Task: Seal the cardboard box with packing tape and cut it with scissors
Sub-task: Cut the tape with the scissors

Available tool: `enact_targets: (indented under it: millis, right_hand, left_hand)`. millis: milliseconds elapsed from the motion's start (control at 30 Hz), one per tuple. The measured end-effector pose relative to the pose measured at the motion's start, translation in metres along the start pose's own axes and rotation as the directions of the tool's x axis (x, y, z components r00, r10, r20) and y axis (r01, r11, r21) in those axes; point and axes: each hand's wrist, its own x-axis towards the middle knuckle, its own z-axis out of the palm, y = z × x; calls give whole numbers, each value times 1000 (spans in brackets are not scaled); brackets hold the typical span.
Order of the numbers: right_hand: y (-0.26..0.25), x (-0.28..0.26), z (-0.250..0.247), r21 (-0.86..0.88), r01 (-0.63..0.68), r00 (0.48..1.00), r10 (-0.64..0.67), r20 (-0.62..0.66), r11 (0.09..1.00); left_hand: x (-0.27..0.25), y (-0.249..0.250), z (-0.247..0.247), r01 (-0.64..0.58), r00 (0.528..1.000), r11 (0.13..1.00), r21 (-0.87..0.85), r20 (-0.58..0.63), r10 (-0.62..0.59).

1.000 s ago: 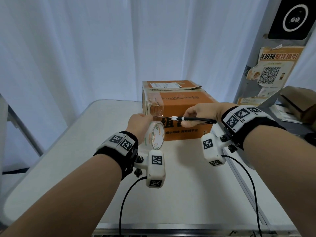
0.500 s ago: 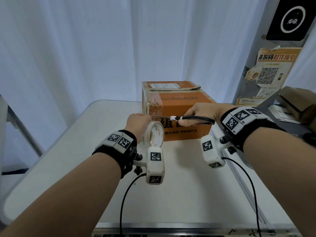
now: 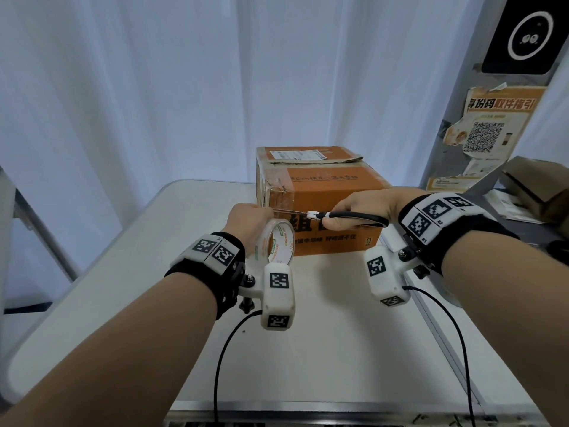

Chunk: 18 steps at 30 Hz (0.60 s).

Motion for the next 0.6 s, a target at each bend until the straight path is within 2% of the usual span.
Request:
enact_targets:
  millis: [100, 233, 600]
  right_hand:
    - [0, -2, 4, 139, -41, 998, 33, 55, 989]
    - [10, -10, 5, 280, -54, 997, 38, 62, 958]
    - [-3, -7, 13, 207, -60, 998, 59, 11, 977]
  left_hand:
    - [-5, -2, -1, 8, 1000, 998, -59, -16, -9]
    - [-4, -3, -6, -34, 999, 999, -11, -4, 34]
    - [-15, 0, -10, -37, 998, 997, -63, 41, 39]
